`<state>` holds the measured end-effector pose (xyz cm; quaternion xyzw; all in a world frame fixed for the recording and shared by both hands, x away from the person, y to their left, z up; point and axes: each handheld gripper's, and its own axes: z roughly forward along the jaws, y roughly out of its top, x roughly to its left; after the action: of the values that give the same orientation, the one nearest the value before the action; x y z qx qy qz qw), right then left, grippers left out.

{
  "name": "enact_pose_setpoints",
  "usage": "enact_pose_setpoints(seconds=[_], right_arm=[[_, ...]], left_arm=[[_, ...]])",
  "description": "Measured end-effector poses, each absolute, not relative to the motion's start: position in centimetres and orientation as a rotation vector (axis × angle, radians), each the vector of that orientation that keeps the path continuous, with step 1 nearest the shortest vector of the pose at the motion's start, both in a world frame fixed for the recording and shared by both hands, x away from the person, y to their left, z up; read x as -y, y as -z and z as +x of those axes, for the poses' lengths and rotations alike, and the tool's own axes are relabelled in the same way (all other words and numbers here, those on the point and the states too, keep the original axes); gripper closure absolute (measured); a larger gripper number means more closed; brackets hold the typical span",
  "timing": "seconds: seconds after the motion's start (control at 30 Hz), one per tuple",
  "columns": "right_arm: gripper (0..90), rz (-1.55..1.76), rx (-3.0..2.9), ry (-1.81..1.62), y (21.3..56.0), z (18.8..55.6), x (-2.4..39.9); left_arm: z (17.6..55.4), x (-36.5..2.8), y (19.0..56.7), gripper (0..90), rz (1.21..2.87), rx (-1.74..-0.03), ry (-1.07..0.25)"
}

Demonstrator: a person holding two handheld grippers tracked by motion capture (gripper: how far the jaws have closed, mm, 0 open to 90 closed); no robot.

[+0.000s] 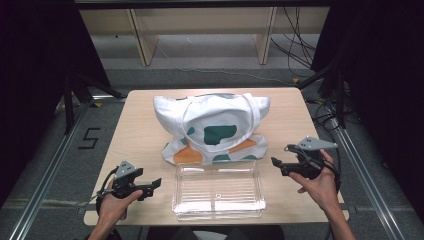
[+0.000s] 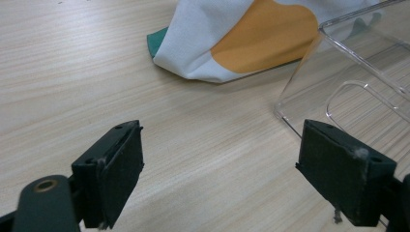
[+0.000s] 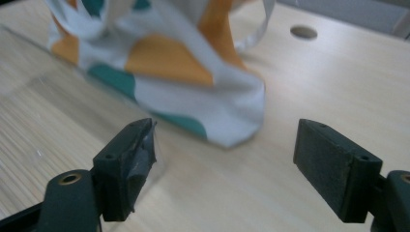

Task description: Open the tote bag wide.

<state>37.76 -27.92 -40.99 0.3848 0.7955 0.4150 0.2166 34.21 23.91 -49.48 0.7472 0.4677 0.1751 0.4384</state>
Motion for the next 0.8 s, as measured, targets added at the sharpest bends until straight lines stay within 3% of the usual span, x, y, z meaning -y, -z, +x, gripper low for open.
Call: enact_pose_setpoints(seconds=[0.1, 0.43, 0.8], right_arm=[[29.3, 1.055, -2.192, -1.197, 37.8, 38.6, 26.9], [32.9, 0.989, -2.172, -1.205, 32.3, 41.5, 24.9], [34.0, 0.921, -2.225, -1.193, 29.7, 43.9, 22.4]], left_arm=[[34.2, -23.9, 49.5, 15.4, 1.845, -1.174, -0.428], [34.2, -24.0, 49.4, 15.5, 1.854, -1.168, -0.440], [34.3, -23.8, 49.5, 15.5, 1.853, -1.175, -0.430]])
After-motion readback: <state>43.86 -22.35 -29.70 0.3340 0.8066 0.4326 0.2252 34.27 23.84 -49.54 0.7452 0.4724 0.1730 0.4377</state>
